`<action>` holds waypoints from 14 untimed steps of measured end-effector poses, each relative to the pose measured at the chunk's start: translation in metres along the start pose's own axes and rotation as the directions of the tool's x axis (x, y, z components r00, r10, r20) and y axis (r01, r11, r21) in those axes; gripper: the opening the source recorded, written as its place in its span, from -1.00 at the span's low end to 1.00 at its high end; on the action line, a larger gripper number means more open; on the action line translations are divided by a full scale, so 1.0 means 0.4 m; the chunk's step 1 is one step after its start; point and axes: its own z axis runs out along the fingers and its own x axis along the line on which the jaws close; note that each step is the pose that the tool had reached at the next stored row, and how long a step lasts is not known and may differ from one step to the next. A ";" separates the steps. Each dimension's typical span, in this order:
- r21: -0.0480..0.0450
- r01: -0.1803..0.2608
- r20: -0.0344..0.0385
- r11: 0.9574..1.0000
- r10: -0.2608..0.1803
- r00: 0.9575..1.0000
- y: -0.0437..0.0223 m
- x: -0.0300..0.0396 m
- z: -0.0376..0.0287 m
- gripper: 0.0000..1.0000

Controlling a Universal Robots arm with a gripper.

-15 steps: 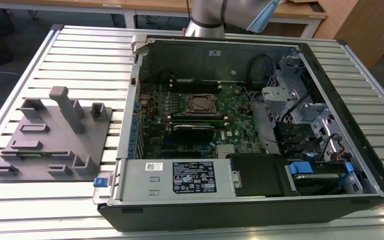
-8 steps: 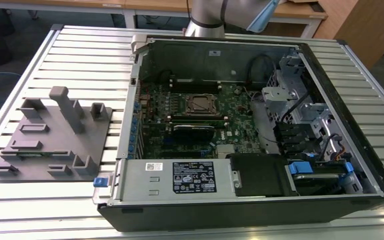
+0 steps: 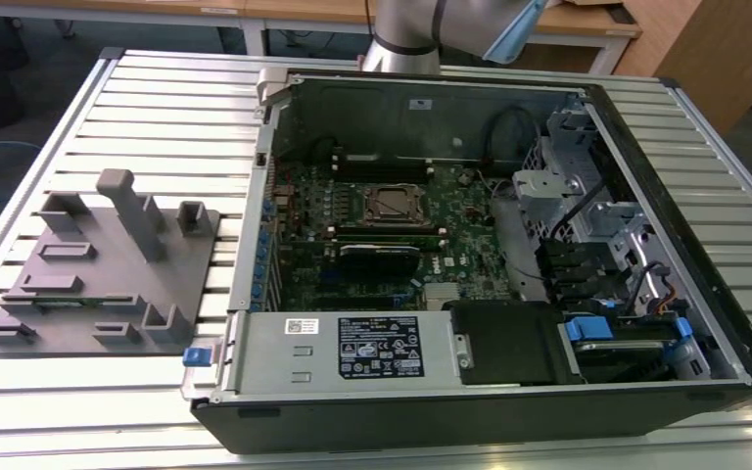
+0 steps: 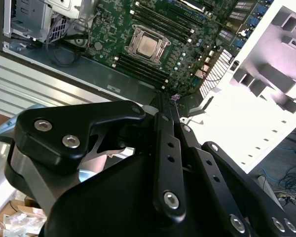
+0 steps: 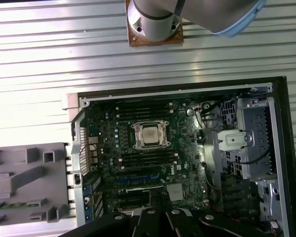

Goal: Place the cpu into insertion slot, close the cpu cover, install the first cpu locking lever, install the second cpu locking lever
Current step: 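Install the second cpu locking lever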

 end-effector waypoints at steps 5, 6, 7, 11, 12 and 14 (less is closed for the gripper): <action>-0.002 0.000 0.000 1.000 0.000 1.000 0.000 0.000 0.008 -0.79; -0.003 0.000 0.000 1.000 0.000 1.000 -0.001 0.000 0.010 -0.79; -0.003 0.000 0.000 1.000 0.000 1.000 -0.001 0.000 0.012 -0.79; -0.005 0.000 0.000 1.000 0.000 1.000 -0.001 0.001 0.019 -0.79; -0.005 0.000 -0.001 1.000 0.000 1.000 -0.001 0.001 0.020 -0.79; -0.006 0.000 -0.001 1.000 0.000 1.000 -0.001 0.001 0.024 -0.79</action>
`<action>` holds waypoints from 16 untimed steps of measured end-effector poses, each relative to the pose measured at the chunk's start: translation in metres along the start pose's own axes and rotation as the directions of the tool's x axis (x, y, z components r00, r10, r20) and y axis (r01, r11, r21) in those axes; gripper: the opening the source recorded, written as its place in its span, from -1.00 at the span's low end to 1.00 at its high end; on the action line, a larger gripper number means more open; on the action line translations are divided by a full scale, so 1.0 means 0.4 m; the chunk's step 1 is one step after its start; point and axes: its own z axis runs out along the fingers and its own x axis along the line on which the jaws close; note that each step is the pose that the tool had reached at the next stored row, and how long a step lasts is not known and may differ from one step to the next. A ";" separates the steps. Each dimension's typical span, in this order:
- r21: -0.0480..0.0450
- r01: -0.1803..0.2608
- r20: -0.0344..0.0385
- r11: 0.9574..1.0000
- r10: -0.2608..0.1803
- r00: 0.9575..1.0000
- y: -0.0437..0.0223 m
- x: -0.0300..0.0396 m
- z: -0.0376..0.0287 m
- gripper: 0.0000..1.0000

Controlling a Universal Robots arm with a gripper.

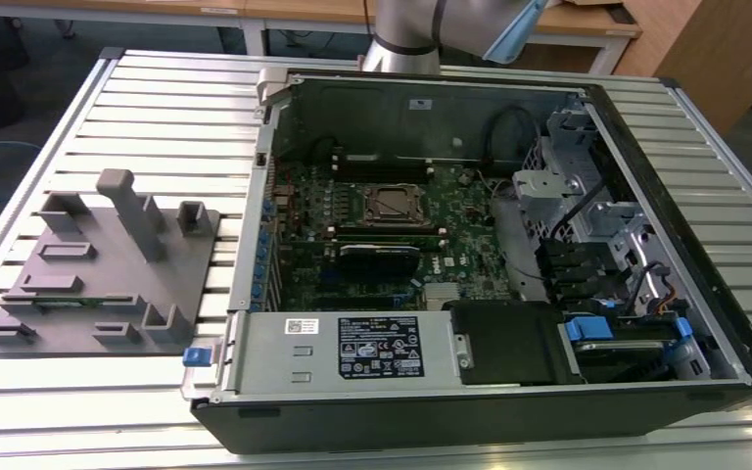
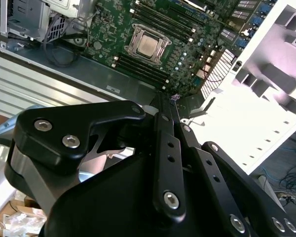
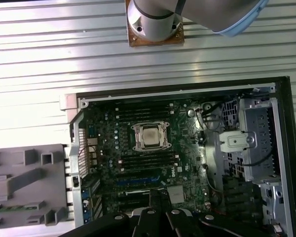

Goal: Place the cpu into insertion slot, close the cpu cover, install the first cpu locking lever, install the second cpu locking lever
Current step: 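Install the second cpu locking lever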

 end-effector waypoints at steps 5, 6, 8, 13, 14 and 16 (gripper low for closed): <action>-0.002 0.000 0.000 1.000 0.000 1.000 -0.001 0.000 0.008 -0.79; -0.003 0.000 0.000 1.000 0.000 1.000 -0.001 0.000 0.010 -0.79; -0.003 0.000 0.000 1.000 0.000 1.000 -0.001 0.001 0.014 -0.79; -0.006 0.000 -0.001 1.000 0.000 1.000 -0.001 0.001 0.022 -0.79; -0.006 0.000 -0.001 1.000 0.000 1.000 -0.001 0.001 0.024 -0.79; -0.007 0.000 -0.001 1.000 0.000 1.000 -0.002 0.001 0.027 -0.79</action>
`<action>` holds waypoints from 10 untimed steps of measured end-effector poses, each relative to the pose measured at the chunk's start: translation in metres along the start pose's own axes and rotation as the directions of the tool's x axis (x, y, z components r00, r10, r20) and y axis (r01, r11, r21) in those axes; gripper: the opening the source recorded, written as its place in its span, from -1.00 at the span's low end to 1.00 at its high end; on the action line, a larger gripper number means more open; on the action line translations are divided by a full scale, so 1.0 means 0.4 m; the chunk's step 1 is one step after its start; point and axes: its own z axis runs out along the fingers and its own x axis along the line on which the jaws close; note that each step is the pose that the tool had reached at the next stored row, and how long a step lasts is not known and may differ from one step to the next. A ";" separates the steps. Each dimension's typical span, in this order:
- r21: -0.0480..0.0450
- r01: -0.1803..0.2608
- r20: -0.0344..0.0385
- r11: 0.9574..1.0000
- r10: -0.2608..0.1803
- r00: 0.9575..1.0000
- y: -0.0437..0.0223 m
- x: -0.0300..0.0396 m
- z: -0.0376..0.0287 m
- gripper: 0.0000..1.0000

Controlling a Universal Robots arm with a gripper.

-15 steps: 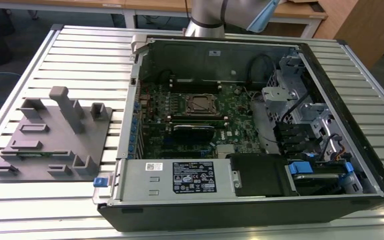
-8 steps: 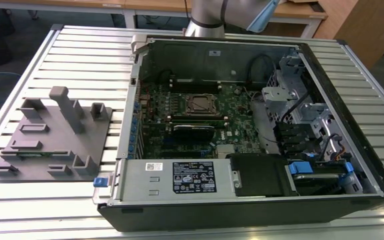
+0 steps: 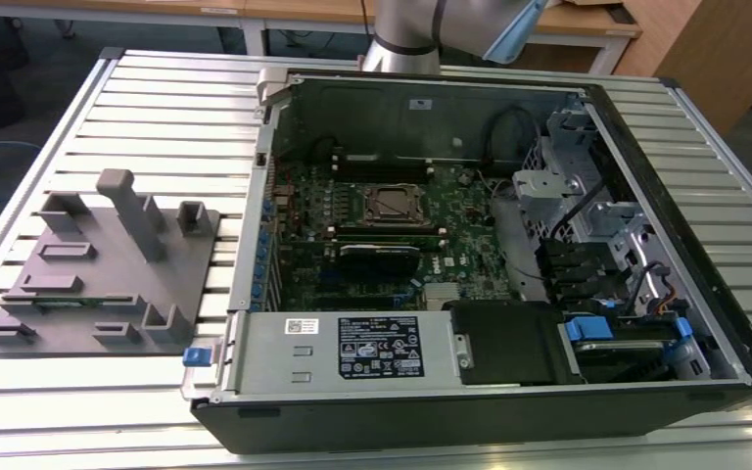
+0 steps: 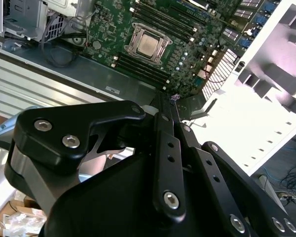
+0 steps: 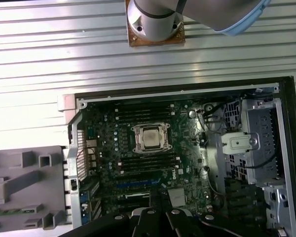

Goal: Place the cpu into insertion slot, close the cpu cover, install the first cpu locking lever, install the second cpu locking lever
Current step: 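Install the second cpu locking lever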

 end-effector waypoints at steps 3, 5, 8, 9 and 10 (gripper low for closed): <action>-0.002 0.000 0.000 1.000 0.000 1.000 0.000 0.000 0.007 -0.79; -0.003 0.000 0.000 1.000 0.000 1.000 -0.001 0.000 0.010 -0.79; -0.004 0.000 0.000 1.000 0.000 1.000 -0.001 0.001 0.016 -0.79; -0.004 0.000 -0.001 1.000 0.000 1.000 -0.001 0.001 0.017 -0.79; -0.005 0.000 -0.001 1.000 0.000 1.000 -0.001 0.001 0.019 -0.79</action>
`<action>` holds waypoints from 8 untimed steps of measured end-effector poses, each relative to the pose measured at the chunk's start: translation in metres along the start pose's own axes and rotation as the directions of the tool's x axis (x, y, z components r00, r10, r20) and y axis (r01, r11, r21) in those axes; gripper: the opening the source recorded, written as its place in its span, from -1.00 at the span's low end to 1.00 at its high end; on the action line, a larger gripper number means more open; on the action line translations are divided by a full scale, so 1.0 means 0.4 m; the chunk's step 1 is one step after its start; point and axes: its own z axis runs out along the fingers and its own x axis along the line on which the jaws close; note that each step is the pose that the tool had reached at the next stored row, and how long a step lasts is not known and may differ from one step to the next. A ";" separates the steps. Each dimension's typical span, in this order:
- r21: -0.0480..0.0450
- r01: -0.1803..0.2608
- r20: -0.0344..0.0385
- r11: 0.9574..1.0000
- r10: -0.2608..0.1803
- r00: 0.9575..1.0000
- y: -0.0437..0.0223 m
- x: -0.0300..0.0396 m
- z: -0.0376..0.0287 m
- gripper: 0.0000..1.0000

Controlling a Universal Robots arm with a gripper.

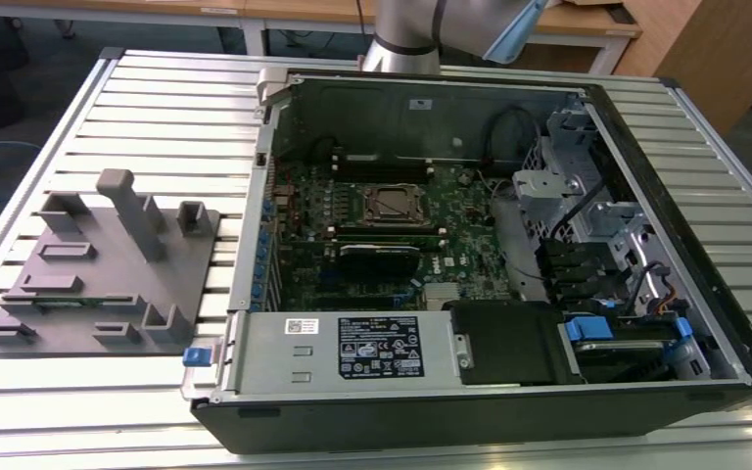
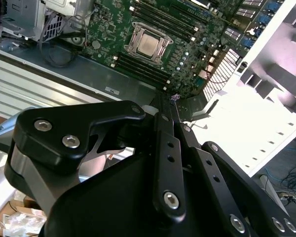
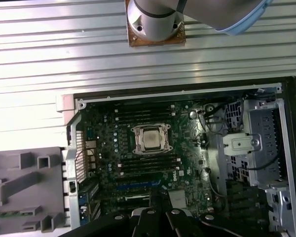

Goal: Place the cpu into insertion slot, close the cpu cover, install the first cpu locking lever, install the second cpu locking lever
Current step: 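Install the second cpu locking lever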

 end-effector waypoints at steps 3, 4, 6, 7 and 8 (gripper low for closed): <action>-0.001 0.000 0.000 1.000 0.000 1.000 0.000 0.000 0.005 -0.79; -0.002 0.000 0.000 1.000 0.000 1.000 0.000 0.000 0.007 -0.79; -0.003 0.000 0.000 1.000 0.000 1.000 -0.001 0.000 0.010 -0.79; -0.003 0.000 0.000 1.000 0.000 1.000 -0.001 0.000 0.012 -0.79; -0.003 0.000 0.000 1.000 0.000 1.000 -0.001 0.000 0.014 -0.79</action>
